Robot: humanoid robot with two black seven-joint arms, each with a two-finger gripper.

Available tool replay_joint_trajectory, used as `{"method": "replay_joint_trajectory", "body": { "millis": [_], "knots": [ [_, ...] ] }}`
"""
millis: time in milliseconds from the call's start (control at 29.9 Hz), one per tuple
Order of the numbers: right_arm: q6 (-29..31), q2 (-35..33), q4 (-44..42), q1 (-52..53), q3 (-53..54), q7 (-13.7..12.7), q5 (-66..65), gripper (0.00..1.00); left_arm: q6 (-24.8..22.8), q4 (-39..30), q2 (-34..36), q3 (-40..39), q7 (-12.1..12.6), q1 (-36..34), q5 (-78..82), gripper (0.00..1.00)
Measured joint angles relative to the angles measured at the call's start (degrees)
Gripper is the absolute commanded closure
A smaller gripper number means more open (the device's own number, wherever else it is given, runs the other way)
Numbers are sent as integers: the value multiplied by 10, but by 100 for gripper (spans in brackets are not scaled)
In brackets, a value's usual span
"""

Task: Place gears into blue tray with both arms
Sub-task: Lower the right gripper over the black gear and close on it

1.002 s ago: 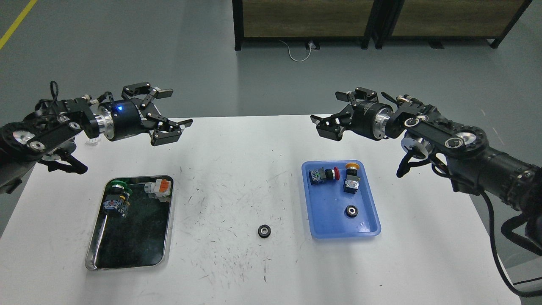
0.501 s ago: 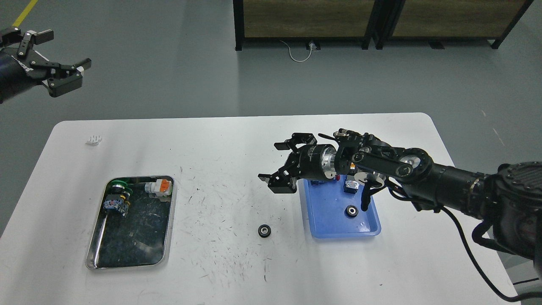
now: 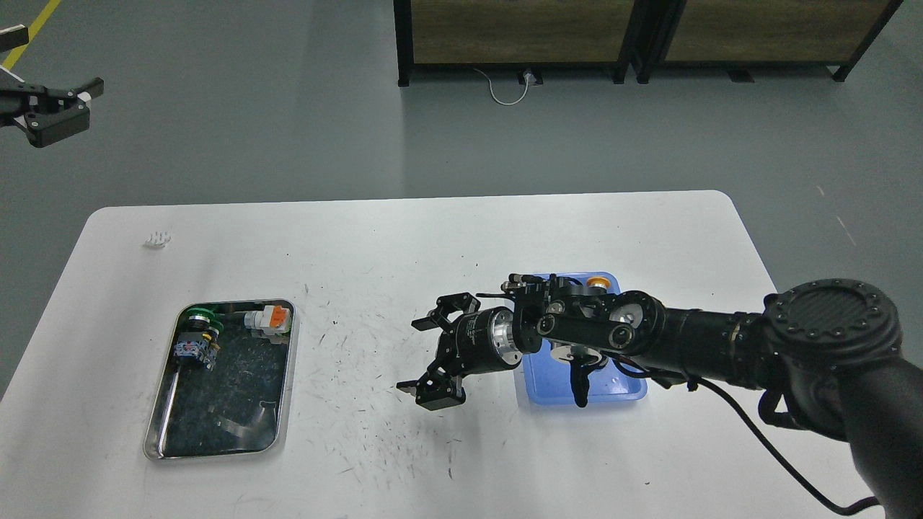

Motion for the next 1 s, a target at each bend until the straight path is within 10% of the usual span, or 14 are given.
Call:
{"method": "replay_joint_trajectory", "body": {
  "millis": [1002],
  "knots": [
    [-1, 30, -42, -10, -73, 2, -2, 2, 0, 0, 35, -1, -1, -17, -1, 2]
  ]
}}
